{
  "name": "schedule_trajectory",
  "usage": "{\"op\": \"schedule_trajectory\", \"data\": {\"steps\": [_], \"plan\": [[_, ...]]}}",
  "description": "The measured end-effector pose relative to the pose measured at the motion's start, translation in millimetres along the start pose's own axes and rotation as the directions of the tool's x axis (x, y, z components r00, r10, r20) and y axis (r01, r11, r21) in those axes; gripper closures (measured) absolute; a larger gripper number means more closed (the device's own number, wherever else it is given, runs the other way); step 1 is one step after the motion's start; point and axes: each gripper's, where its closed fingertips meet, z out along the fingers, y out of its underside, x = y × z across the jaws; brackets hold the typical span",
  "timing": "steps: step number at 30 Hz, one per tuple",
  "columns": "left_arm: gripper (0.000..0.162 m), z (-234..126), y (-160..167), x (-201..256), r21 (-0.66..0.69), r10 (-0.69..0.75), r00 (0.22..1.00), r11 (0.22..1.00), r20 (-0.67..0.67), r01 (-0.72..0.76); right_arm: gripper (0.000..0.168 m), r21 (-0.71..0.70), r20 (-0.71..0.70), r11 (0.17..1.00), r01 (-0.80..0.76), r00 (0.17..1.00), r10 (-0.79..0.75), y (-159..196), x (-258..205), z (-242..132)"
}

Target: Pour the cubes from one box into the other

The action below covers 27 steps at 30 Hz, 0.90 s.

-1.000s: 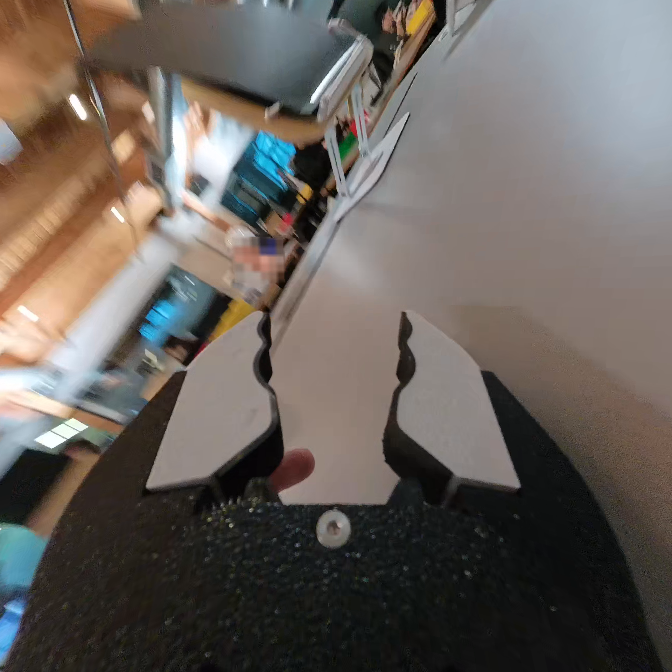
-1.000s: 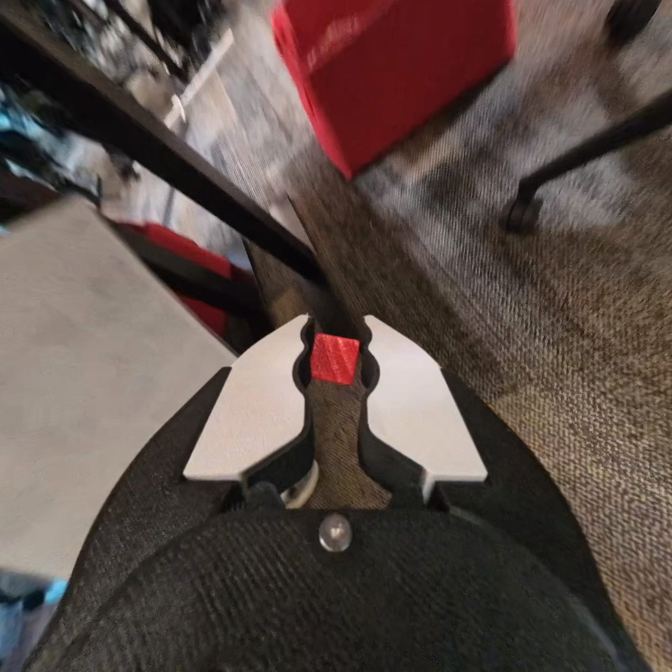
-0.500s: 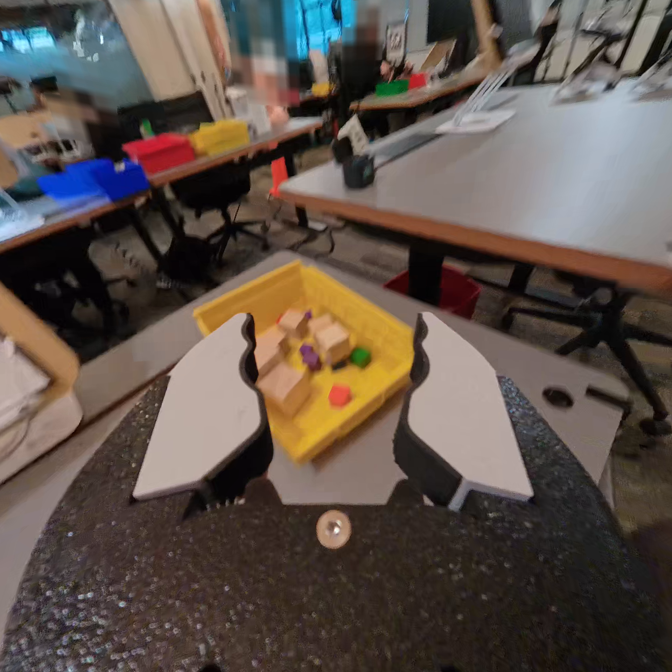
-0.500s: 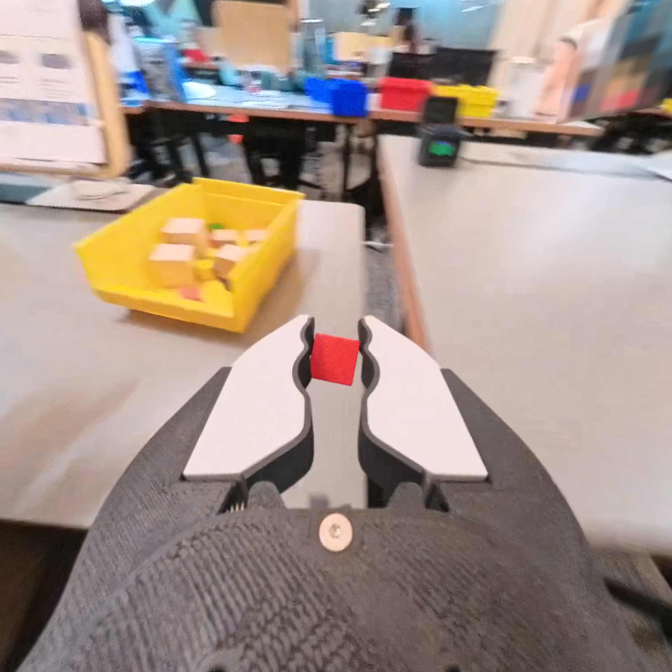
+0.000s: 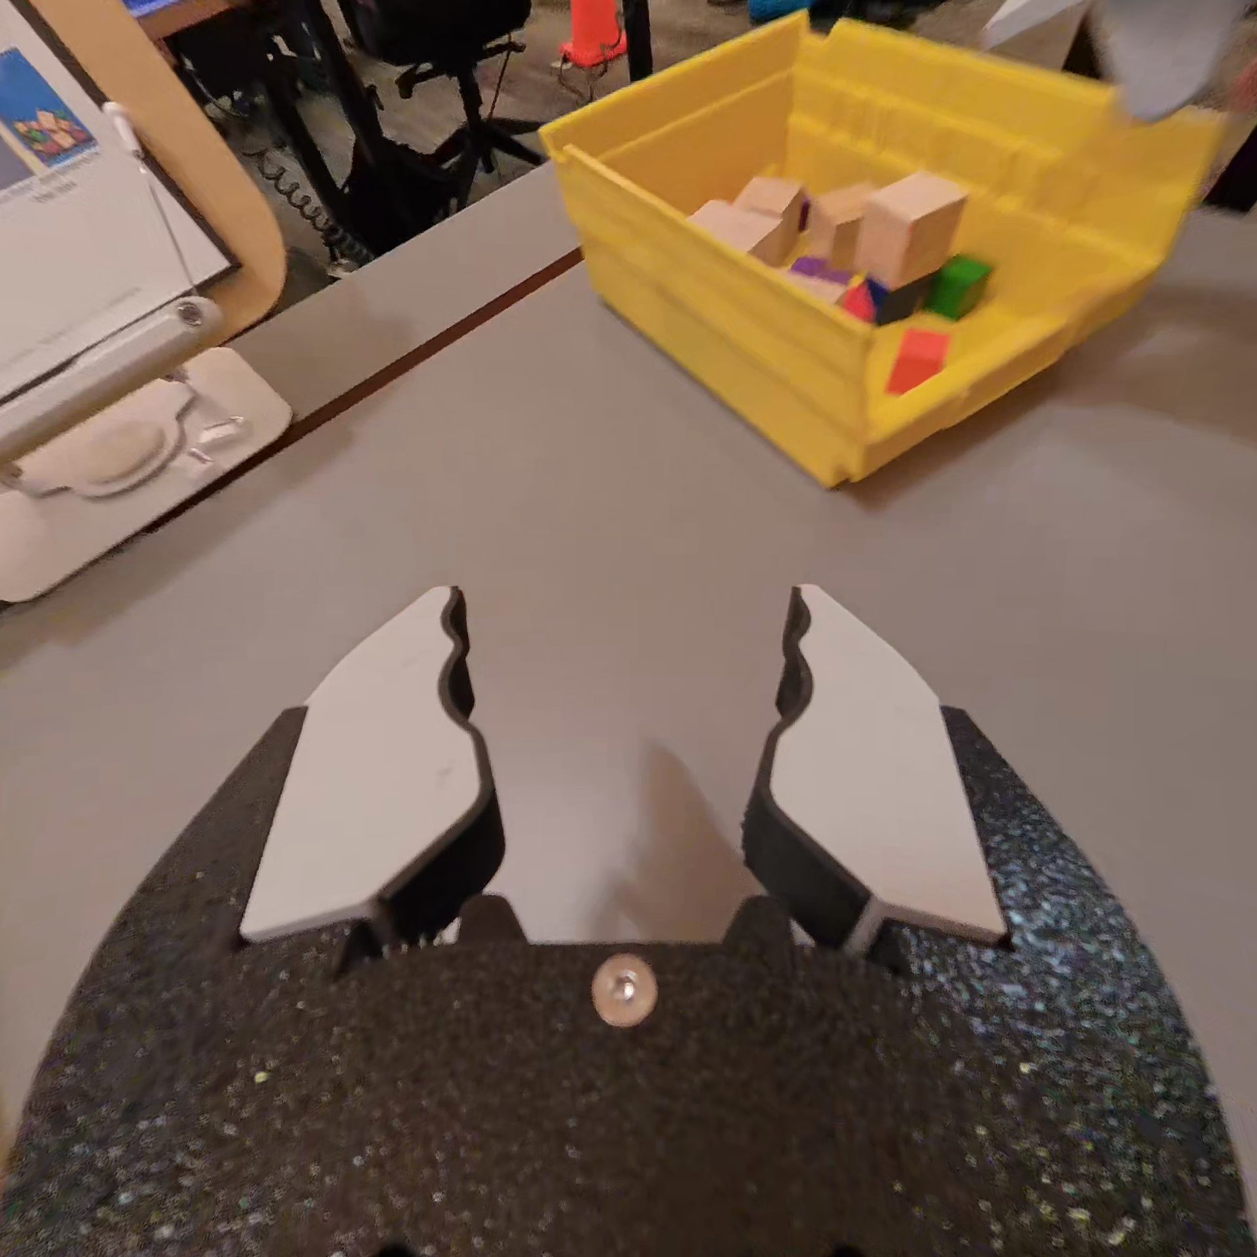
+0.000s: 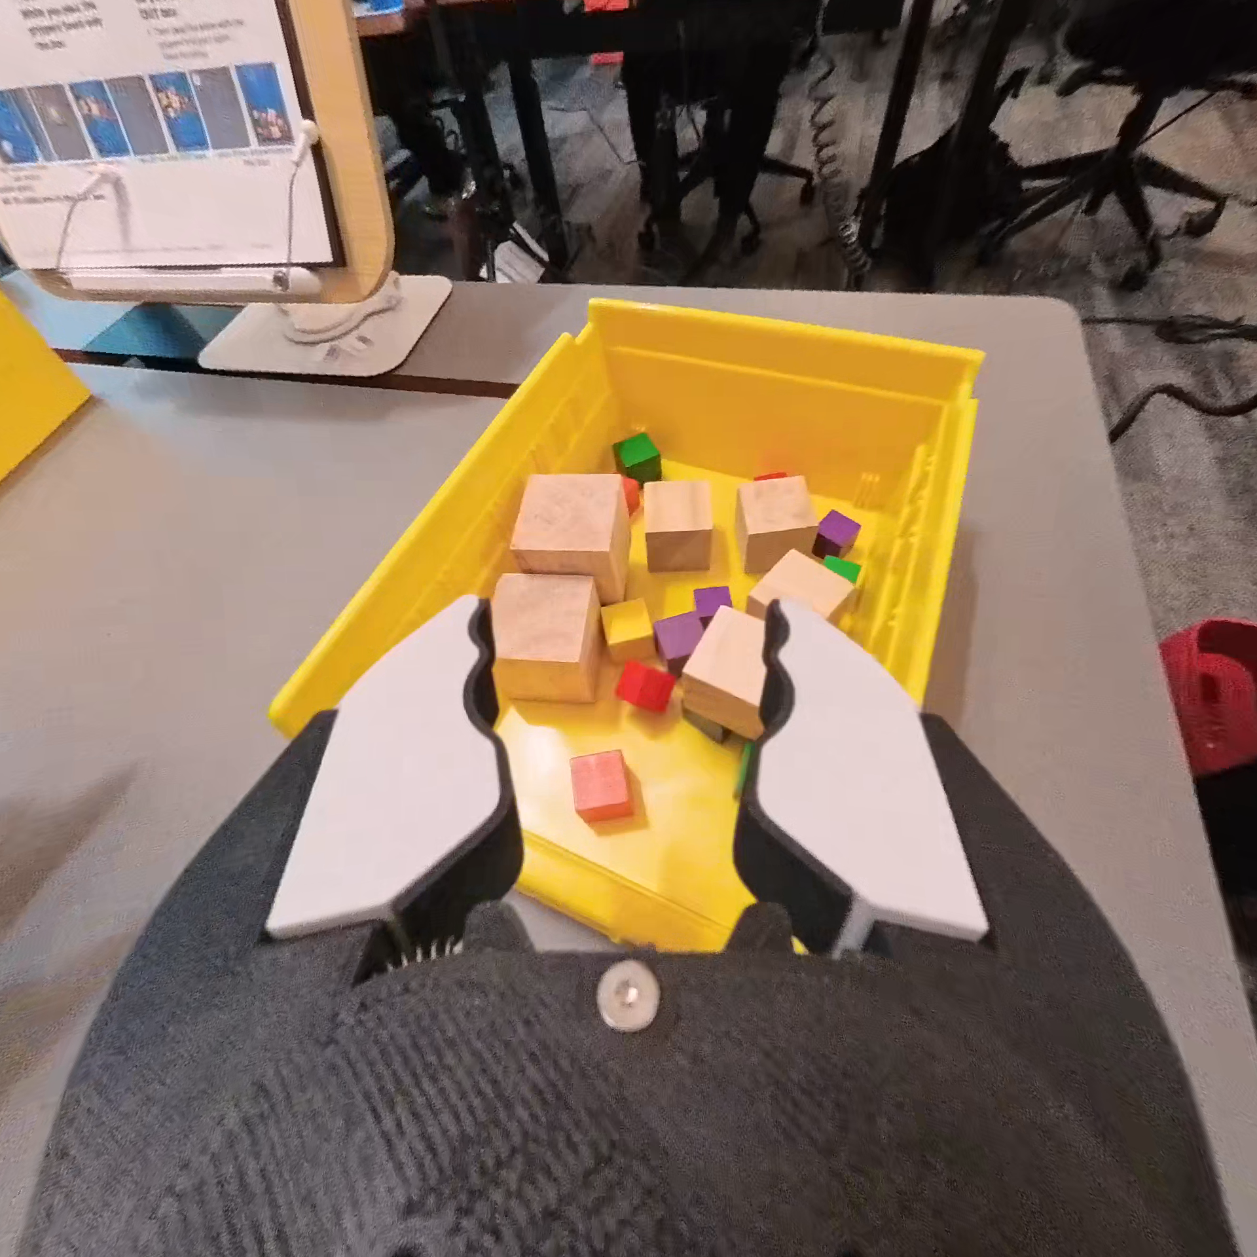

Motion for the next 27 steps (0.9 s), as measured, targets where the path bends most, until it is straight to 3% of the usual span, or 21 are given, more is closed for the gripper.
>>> {"op": "schedule_trajectory", "data": {"steps": [6, 11, 17, 20, 23, 27], "plan": [[0.076, 26.2, 4.4, -29.3, -0.071, -0.053, 0.991, 0.996, -0.12, 0.045, 0.083, 0.04, -0.127, 0.999, 0.017, 0.992, -0.012, 17.4, 13.6, -52.3], [0.076, 26.0, 0.9, -44.2, -0.103, -0.154, 0.981, 0.985, -0.12, 0.142, 0.079, 0.015, -0.182, 0.998, 0.055, 0.982, -0.051, 28.2, 2.8, -95.8], [0.075, 23.8, -42.3, -15.2, -0.031, -0.096, 0.974, 0.995, -0.203, 0.092, 0.078, 0.061, -0.123, 0.998, 0.032, 0.992, -0.024, 59.8, -34.2, -134.4], [0.075, 35.3, -54.2, 0.9, -0.04, -0.083, 0.972, 0.996, -0.221, 0.076, 0.077, 0.118, -0.199, 0.993, 0.028, 0.98, -0.004, 94.7, -25.2, -160.0], [0.074, 48.4, -69.0, 19.4, -0.024, -0.07, 0.968, 0.998, -0.241, 0.066, 0.082, 0.153, -0.188, 0.987, -0.043, 0.98, 0.072, 125.5, -12.9, -178.4], [0.073, 78.8, -90.1, 37.0, -0.024, -0.076, 0.966, 0.997, -0.245, 0.073, 0.079, 0.234, -0.177, 0.969, -0.08, 0.976, 0.124, 134.4, 12.7, -203.0]]}}
